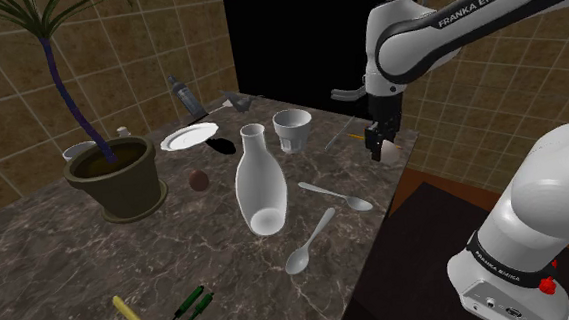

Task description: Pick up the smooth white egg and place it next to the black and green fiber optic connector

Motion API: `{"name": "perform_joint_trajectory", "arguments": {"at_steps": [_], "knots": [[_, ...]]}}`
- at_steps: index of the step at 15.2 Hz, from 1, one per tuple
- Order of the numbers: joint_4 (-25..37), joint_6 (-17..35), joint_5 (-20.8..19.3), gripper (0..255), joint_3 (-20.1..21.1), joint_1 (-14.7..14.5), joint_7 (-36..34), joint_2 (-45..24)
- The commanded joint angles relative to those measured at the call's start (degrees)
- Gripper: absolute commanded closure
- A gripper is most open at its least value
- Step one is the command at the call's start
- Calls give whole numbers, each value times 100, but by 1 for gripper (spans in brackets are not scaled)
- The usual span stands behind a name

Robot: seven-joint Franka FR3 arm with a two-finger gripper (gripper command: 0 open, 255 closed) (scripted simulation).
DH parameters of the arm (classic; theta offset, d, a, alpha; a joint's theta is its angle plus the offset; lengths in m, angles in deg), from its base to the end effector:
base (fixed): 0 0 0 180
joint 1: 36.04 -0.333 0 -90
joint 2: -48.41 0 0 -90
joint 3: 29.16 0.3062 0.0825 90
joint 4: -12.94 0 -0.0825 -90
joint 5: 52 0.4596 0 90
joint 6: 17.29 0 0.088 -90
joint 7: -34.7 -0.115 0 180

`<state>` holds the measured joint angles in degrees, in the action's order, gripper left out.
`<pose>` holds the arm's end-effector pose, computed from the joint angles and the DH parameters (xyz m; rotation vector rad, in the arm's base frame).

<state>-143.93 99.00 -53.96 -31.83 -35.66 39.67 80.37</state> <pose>0.4013 -0.0203 0.3140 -3.1261 -0.0937 0.2361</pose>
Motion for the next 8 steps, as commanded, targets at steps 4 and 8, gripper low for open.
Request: {"name": "perform_joint_trajectory", "arguments": {"at_steps": [4, 8], "knots": [[266, -462, 8, 255, 10, -2, 2, 191], [496, -821, 14, 255, 19, -4, 3, 322]]}}
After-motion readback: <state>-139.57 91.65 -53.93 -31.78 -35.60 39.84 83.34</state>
